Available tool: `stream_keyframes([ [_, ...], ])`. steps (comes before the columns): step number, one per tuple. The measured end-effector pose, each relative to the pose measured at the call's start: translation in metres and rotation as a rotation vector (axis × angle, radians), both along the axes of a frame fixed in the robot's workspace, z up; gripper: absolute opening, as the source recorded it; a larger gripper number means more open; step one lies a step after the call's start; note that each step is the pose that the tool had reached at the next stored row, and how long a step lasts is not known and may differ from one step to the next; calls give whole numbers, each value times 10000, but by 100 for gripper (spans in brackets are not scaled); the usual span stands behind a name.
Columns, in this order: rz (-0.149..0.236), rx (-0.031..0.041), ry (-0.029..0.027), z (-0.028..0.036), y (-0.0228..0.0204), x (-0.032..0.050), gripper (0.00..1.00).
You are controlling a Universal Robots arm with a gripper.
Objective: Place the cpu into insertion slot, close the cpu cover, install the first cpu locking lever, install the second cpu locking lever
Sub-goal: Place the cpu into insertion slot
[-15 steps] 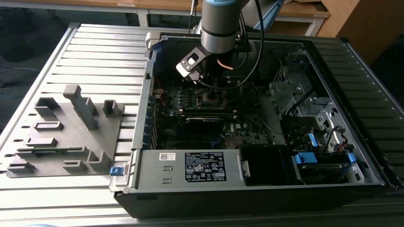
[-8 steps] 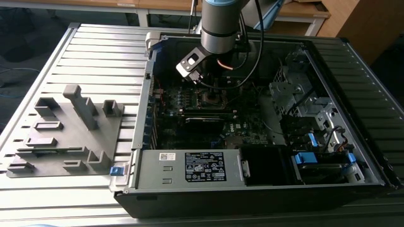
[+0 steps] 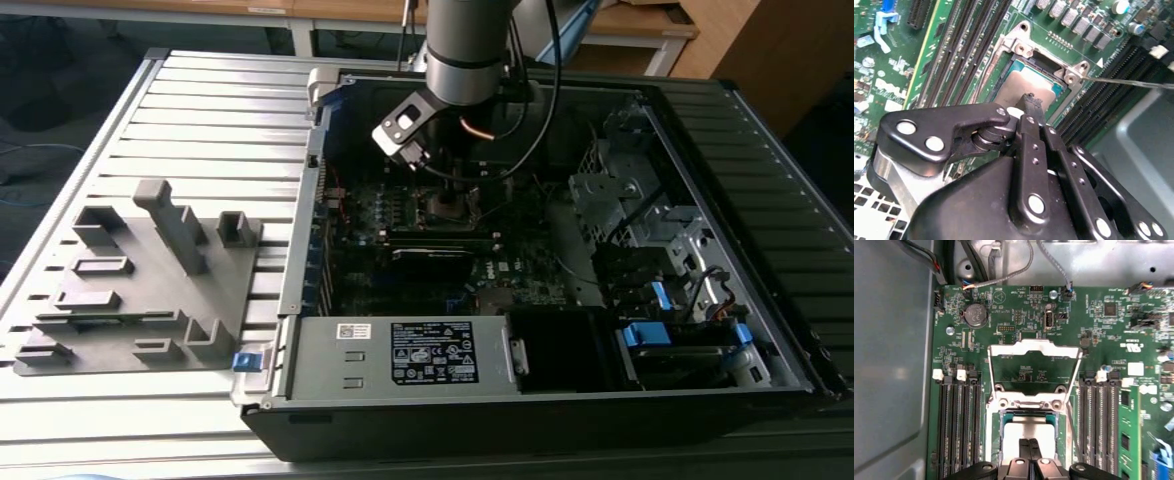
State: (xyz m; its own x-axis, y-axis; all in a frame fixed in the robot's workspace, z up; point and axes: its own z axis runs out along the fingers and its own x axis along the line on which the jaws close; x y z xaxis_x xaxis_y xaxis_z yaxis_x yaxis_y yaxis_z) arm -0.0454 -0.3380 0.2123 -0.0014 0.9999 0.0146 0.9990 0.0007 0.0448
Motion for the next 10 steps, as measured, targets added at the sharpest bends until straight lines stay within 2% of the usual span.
stream_keyframes([
  [4,0,-1,1,85,0,0,11],
  [10,0,-1,1,114,0,0,11],
])
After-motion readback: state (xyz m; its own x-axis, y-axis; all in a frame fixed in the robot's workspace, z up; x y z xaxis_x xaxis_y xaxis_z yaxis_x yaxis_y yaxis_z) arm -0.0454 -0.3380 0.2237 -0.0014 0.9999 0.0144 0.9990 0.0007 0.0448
